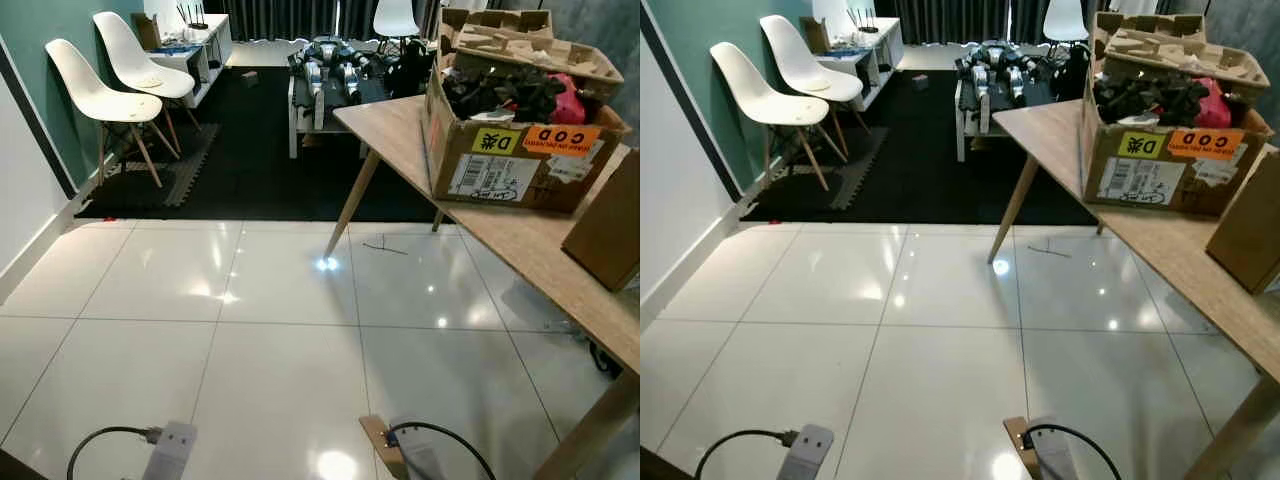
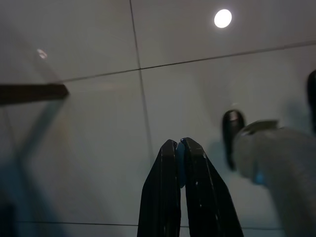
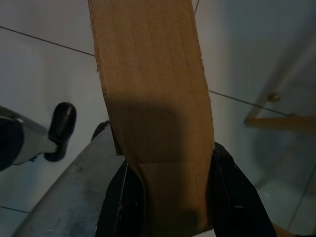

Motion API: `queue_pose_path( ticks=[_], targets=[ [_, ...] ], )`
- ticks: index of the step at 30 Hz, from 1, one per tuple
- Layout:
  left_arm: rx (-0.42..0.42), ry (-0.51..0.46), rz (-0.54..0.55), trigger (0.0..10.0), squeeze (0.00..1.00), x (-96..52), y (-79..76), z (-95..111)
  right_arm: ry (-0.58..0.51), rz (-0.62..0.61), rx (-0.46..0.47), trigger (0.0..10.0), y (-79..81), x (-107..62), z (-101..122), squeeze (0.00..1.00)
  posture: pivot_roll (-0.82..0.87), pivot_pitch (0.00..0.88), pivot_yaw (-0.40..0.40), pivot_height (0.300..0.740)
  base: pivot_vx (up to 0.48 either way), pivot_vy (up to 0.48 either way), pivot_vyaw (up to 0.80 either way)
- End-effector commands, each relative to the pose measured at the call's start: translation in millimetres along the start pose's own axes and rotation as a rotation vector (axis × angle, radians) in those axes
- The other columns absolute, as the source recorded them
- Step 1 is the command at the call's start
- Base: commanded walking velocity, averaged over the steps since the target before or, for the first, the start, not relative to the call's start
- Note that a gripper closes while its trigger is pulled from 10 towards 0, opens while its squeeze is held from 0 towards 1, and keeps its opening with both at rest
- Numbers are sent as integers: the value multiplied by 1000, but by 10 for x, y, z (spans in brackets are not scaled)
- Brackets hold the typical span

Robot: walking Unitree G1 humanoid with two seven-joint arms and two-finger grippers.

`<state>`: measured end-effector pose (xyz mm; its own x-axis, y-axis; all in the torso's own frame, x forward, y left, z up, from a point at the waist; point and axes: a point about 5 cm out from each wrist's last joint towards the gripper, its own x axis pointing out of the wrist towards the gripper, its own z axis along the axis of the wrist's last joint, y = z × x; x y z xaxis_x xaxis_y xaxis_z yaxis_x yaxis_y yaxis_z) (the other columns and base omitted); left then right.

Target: Picking trash to rubbish bin

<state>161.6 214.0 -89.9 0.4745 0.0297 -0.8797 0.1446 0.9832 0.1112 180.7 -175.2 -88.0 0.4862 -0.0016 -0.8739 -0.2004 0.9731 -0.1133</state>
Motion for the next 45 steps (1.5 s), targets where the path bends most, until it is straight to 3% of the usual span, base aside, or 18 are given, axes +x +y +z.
queue_pose_path(
  ticks=[1,10,45],
  targets=[
    [-47,14,0,10000,0,0,-50,-56,-8,-3,-12,10000,-27,2,47,0,38,0,-25,740,0,0,0],
    [-71,17,-3,10000,0,1,-85,-81,0,2,-11,10000,-37,-1,21,0,42,0,-34,740,0,0,0],
    [-77,-26,-17,10000,0,13,-92,31,-18,4,32,10000,-27,-1,30,0,13,0,-10,740,0,0,-767]
  ],
)
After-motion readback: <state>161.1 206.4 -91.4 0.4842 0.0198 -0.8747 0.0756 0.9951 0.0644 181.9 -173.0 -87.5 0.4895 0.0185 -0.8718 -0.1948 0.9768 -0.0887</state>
